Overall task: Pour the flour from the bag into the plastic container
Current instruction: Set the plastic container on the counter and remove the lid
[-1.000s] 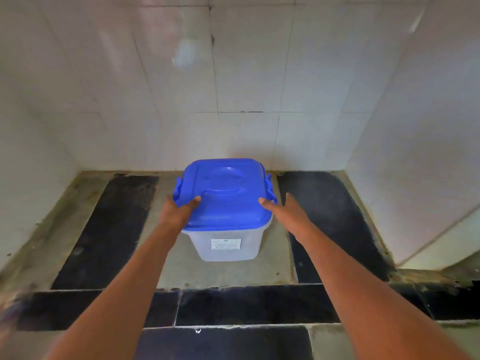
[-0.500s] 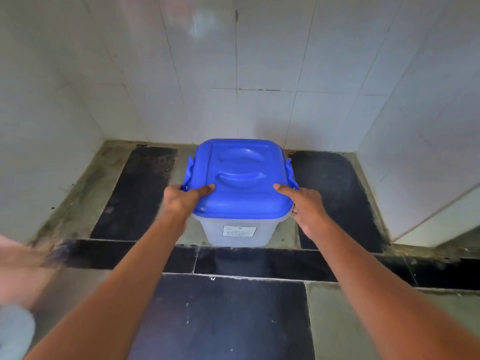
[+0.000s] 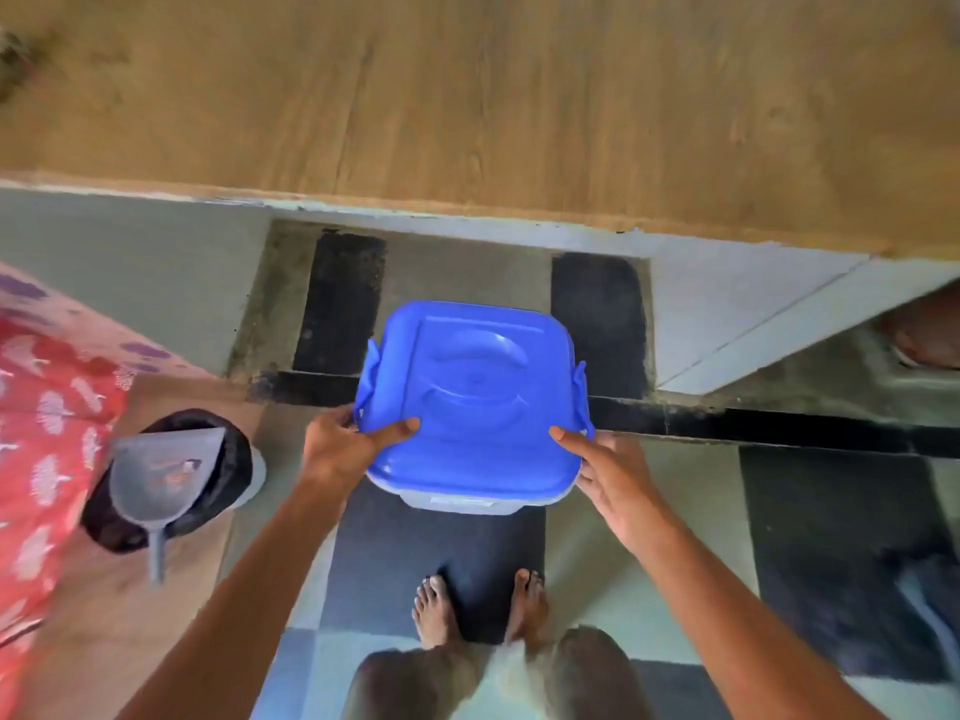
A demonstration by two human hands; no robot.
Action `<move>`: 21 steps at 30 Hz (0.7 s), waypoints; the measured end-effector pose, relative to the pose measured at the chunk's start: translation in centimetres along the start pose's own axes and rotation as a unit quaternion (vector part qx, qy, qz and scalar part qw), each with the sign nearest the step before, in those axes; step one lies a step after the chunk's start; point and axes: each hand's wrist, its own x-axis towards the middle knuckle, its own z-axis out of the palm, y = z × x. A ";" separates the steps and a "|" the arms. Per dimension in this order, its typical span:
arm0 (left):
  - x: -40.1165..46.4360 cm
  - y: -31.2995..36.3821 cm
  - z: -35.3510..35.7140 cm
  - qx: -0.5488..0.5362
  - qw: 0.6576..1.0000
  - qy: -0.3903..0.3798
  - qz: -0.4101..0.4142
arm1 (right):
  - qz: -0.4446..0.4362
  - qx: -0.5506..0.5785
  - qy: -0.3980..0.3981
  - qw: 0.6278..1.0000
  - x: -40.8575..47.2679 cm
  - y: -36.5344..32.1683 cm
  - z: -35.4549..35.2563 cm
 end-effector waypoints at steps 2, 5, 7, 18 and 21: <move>-6.2 3.3 -3.0 0.002 1.000 -0.005 0.005 | -0.006 -0.027 0.005 1.000 -6.9 -3.3 0.7; -13.9 8.0 -7.1 -0.005 0.999 -0.017 0.028 | -0.038 -0.067 0.012 0.997 -15.4 -7.6 1.8; -18.3 11.7 -9.6 -0.011 0.998 -0.015 0.065 | -0.068 -0.077 0.019 0.995 -20.3 -11.2 2.9; -26.3 30.2 -17.0 -0.055 0.983 -0.006 0.173 | -0.225 -0.059 0.112 0.966 -29.3 -25.6 9.4; -24.9 34.5 -17.2 -0.055 0.978 -0.015 0.202 | -0.248 -0.049 0.125 0.959 -28.1 -29.5 10.9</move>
